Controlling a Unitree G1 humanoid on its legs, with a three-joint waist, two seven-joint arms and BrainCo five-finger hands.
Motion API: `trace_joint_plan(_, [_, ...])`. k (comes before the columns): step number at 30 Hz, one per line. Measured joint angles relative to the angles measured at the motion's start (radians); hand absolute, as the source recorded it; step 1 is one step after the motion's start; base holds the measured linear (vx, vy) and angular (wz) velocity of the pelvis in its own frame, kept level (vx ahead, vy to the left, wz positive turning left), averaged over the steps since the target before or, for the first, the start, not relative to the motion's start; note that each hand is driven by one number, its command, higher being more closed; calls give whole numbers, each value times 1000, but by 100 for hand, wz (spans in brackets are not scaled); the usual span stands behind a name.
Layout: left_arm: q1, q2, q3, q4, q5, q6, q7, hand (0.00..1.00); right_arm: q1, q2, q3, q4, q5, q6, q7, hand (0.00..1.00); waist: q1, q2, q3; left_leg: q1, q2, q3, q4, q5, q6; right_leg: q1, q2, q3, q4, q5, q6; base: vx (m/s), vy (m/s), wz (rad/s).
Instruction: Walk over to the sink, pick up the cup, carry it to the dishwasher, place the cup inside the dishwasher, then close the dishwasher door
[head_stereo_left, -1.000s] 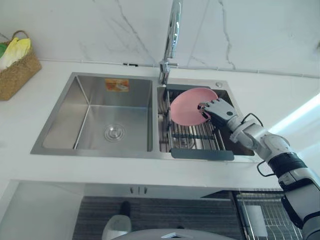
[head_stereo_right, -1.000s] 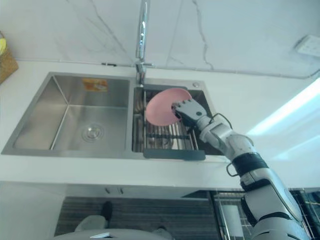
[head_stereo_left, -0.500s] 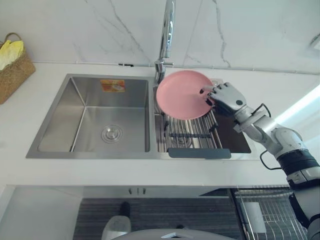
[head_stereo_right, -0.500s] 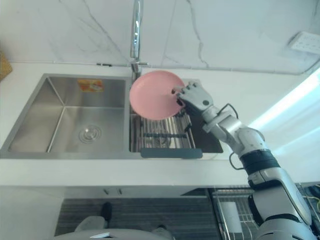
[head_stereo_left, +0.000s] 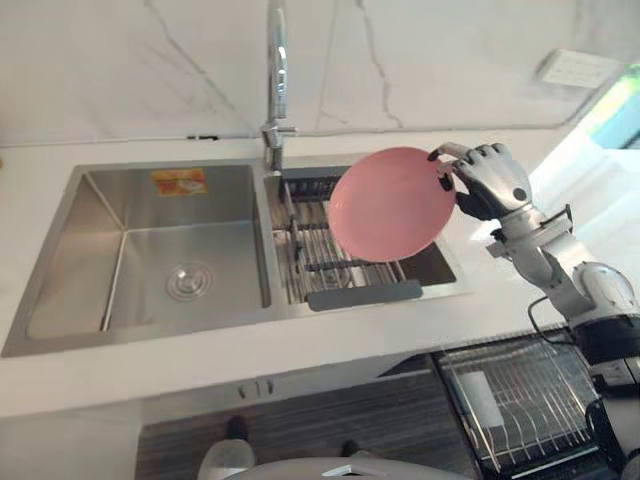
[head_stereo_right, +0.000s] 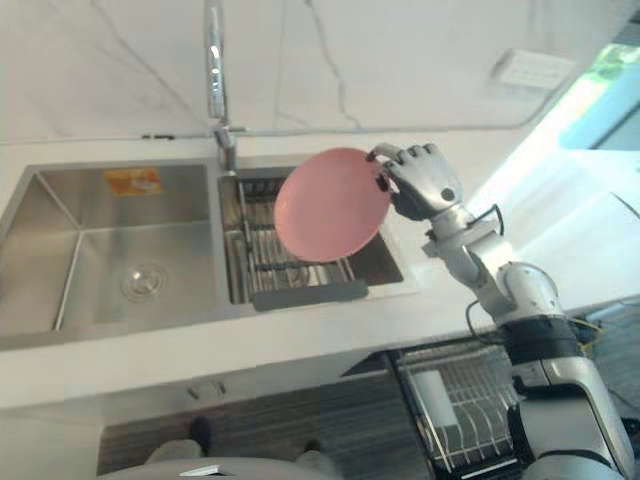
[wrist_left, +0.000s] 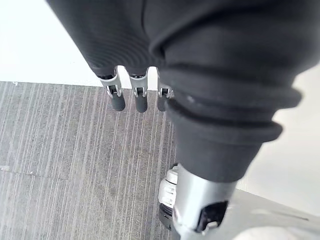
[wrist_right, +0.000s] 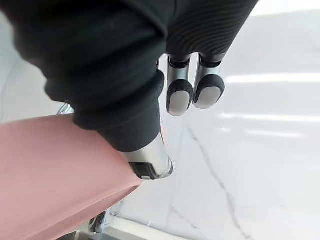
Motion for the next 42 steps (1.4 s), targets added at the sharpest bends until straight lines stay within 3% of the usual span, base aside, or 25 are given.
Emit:
trace_joint_plan(6, [0, 2, -6, 21, 0, -7, 0, 0, 144, -17, -68, -70, 62, -1, 54, 100, -38, -2, -30, 4, 2, 36, 0, -11, -5, -27, 1, 41, 7, 3, -4, -10, 7, -21])
trace_joint_plan(12, [-9, 2, -17, 21, 0, -21, 7, 0, 190, -11, -114, -73, 69, -1, 73, 100, -41, 1, -38, 6, 2, 41, 0, -11, -5, -29, 1, 45, 9, 4, -5, 0, 0, 0])
trace_joint_plan(20, [-6, 3, -15, 20, 2, -3, 22, 0, 234, 37, -220, -106, 158, 82, 69, 100, -40, 1, -51, 20, 2, 57, 0, -19, -7, -28, 1, 63, 15, 1, -8, 3, 5, -6])
trace_joint_plan(28, [5, 3, -12, 19, 62, 1, 17, 0, 371, 103, -390, -106, 220, 192, -19, 100, -63, -7, -60, 35, 2, 85, 0, -31, -5, -43, 0, 92, 36, -15, -30, 1, 13, -10])
trace_joint_plan(36, [11, 10, -17, 18, 89, 4, 15, 0, 463, 152, -529, -104, 272, 257, -147, 100, -102, -13, -60, 36, -1, 130, 1, -44, -2, -92, -2, 143, 71, -28, -54, 11, 21, -19])
trace_joint_plan(42, [10, 15, -35, 16, 97, 8, 16, 0, 489, 182, -615, -97, 315, 277, -247, 100, -126, -15, -52, 38, -1, 186, 7, -58, -3, -137, 0, 177, 86, -30, -88, 3, 22, -28])
